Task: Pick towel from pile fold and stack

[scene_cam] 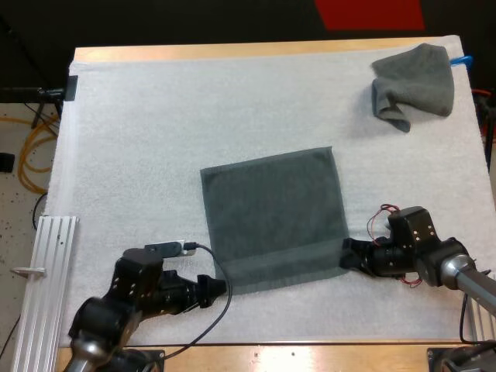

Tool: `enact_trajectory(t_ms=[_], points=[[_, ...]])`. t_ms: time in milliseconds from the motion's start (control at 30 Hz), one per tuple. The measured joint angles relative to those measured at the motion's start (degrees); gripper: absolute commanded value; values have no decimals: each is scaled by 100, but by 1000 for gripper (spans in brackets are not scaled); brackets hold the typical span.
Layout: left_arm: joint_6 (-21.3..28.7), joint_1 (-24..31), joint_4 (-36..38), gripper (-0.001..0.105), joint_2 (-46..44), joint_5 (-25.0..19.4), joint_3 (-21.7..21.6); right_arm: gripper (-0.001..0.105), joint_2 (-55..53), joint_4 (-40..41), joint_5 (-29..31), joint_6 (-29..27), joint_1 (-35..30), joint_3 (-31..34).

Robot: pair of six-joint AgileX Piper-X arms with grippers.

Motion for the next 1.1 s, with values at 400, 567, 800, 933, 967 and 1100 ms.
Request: enact_trajectory(t_ms=[400,567,800,933,967,1100], points=[[-8,0,-1573,73,2479,633,3,0,0,1,-13,-22,0,0],[-8,0,-2134,73,3237,1260,-42,0,0,10,-26,-22,0,0],[36,13,-2286,69,3609,1613,-122,0,0,11,-89,-22,0,0],[58,13,-2316,56,3643,1614,-121,0,0,11,-89,-22,0,0],[70,13,-2316,52,3664,1614,-121,0,0,11,-89,-22,0,0],[83,13,-2316,28,3699,1601,-59,0,0,11,-105,-22,0,0]])
